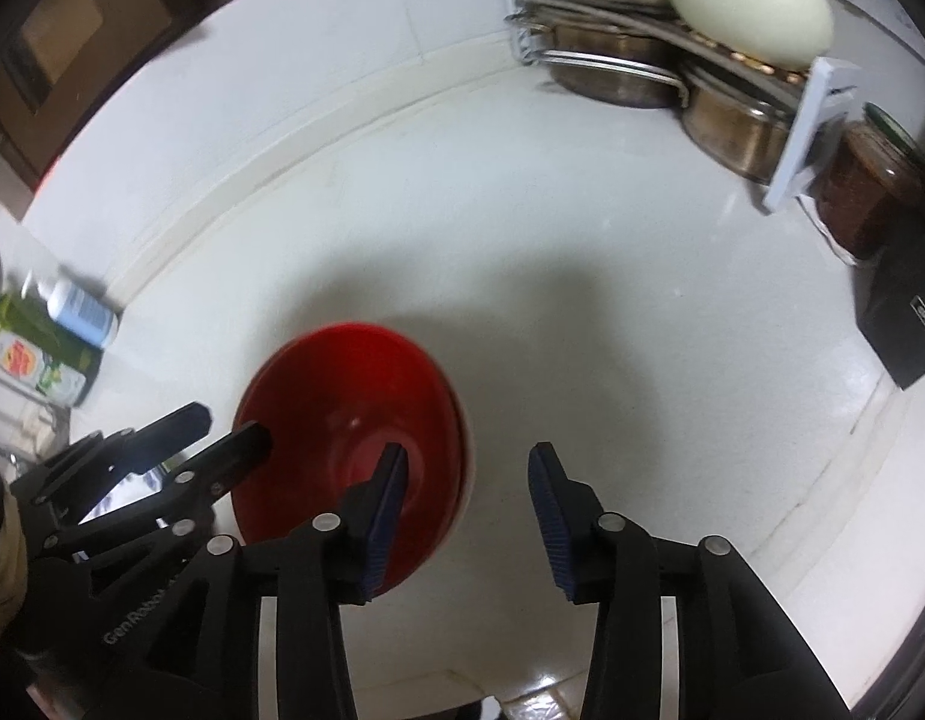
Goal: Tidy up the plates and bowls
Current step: 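Lower the red bowl into the pink bowl and open both grippers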
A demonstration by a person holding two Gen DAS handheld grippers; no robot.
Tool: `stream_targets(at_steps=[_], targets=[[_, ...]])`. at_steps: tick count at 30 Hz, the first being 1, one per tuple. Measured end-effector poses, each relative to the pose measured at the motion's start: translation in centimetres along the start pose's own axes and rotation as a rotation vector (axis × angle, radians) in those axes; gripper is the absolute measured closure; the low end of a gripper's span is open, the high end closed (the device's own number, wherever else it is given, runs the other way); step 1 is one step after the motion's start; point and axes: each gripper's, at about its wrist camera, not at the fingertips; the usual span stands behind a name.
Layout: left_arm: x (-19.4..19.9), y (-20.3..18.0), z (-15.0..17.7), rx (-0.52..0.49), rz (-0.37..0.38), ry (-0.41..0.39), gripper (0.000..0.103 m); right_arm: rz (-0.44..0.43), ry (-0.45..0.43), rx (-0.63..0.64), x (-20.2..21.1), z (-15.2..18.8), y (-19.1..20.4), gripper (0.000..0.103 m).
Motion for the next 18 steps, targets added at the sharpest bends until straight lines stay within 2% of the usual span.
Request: stream_targets(at_steps=[8, 18], targets=[[1.2, 0.6, -0.5, -0.027, -0.061, -0.031, 0.041, -0.007, -0.036, -0.050, 1.7, -0.4, -0.4, 0.056], [-1.2, 1.1, 0.5, -0.044, -0.077, 0.054, 0.040, -0.014, 0.035, -0.114, -1.0, 0.3, -1.2, 0.056]])
Point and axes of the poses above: each gripper's, at about its wrist camera, not at the fingertips, and x roughly against the way its jaws point, y to its left, z to its underside, and after that the axes turned 7 degrees about -y, right-handed
